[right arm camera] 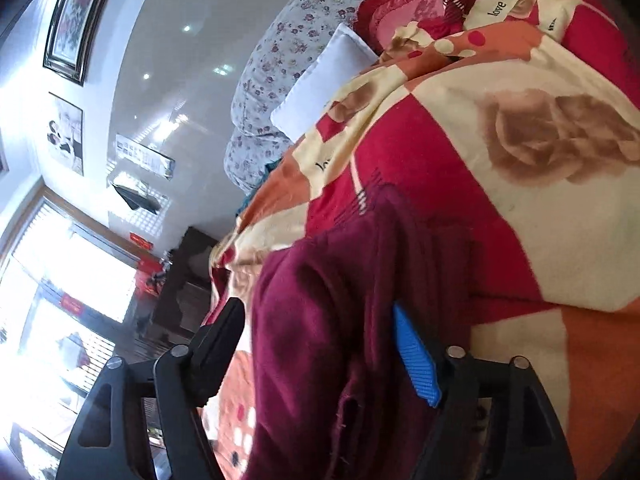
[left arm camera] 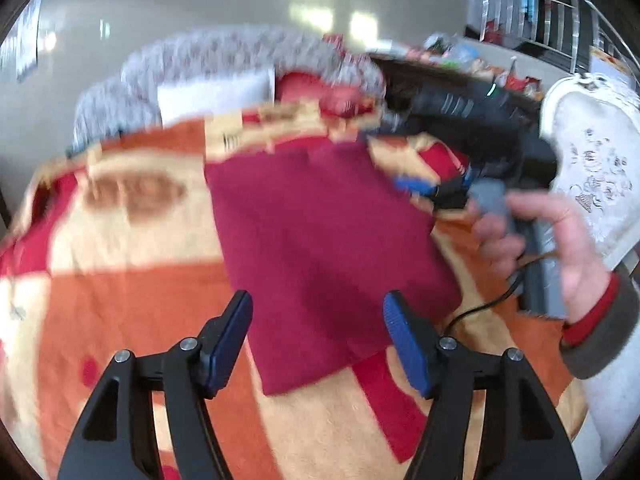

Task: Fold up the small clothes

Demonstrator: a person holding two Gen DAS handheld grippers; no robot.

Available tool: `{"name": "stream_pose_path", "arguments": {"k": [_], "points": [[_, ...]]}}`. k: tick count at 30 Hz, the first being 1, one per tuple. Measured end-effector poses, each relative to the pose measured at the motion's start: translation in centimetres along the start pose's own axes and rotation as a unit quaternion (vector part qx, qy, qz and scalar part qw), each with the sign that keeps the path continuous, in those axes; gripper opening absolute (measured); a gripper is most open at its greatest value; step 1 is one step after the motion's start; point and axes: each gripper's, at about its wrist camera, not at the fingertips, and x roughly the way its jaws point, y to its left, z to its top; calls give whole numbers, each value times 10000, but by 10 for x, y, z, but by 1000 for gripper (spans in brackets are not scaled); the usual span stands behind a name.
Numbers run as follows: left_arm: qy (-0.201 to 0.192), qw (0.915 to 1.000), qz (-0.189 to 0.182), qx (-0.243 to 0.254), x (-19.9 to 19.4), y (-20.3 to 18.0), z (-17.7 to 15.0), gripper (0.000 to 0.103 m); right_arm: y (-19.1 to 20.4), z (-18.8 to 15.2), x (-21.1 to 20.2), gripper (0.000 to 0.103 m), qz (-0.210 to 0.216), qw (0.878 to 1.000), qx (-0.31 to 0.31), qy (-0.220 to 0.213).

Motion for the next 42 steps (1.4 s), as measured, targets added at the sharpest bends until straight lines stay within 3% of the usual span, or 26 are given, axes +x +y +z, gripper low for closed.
{"name": "stream_pose_path", "arguments": {"k": [2,3,4,6,7,10,13,14,16,17,20,22,23,26,27,28,30,32,35,37,42], "points": [[254,9996,-148,-36,19,-7,-9,67,9,0,8,79,-284,9987,-415,90],[318,9994,-133,-3,28,-11,-12,67,15,-1,13,62,-471,9967,-650,133],[361,9993,-132,45,36,-16,-13,67,25,-3,21,28,-810,9914,-999,227],[387,9991,-116,109,41,-25,-14,67,41,-5,27,23,-1381,9760,-1664,259],[368,9991,-120,157,39,-30,-15,67,49,-6,24,22,-1453,9703,-1925,213],[296,9990,-192,273,38,-39,-14,67,59,-4,8,21,-1751,9563,-2342,-64],[379,9984,-200,368,42,-42,-16,67,29,-6,19,24,-2247,9499,-2168,110],[400,9981,-197,414,41,-42,-17,67,24,-7,18,26,-2211,9525,-2091,88],[356,9980,-98,503,29,-40,-17,67,17,-6,1,38,-1910,9654,-1774,-76],[273,9981,-39,546,20,-38,-18,67,19,-4,-9,38,-1805,9700,-1626,-119],[-50,9967,298,754,-5,-29,-17,67,39,-18,-49,44,-1342,9762,-1696,-148],[-244,9955,530,747,-14,-19,-15,71,50,-34,-58,61,-1143,9778,-1755,-15],[-275,9957,563,684,-14,-14,-12,74,54,-45,-58,61,-1069,9786,-1757,117],[-164,9976,607,277,-4,-1,-7,74,53,-70,-44,61,-956,9808,-1639,445],[-119,9980,596,165,0,1,-6,74,52,-73,-38,52,-1027,9797,-1652,481],[-92,9980,609,119,4,3,-5,74,52,-76,-33,17,-1175,9770,-1716,476],[-38,9976,685,93,11,4,-4,74,57,-83,-30,18,-1552,9644,-2098,423],[-43,9972,737,114,13,5,-8,76,57,-88,-37,17,-1647,9606,-2209,362],[99,9961,875,-5,28,7,-15,78,31,-93,-27,17,-2314,9456,-2253,397],[338,9950,938,-99,45,10,-19,78,15,-93,-22,19,-2219,9541,-1965,442],[248,9951,930,-235,38,14,-21,78,29,-97,-49,30,-2045,9608,-1860,216]]}}
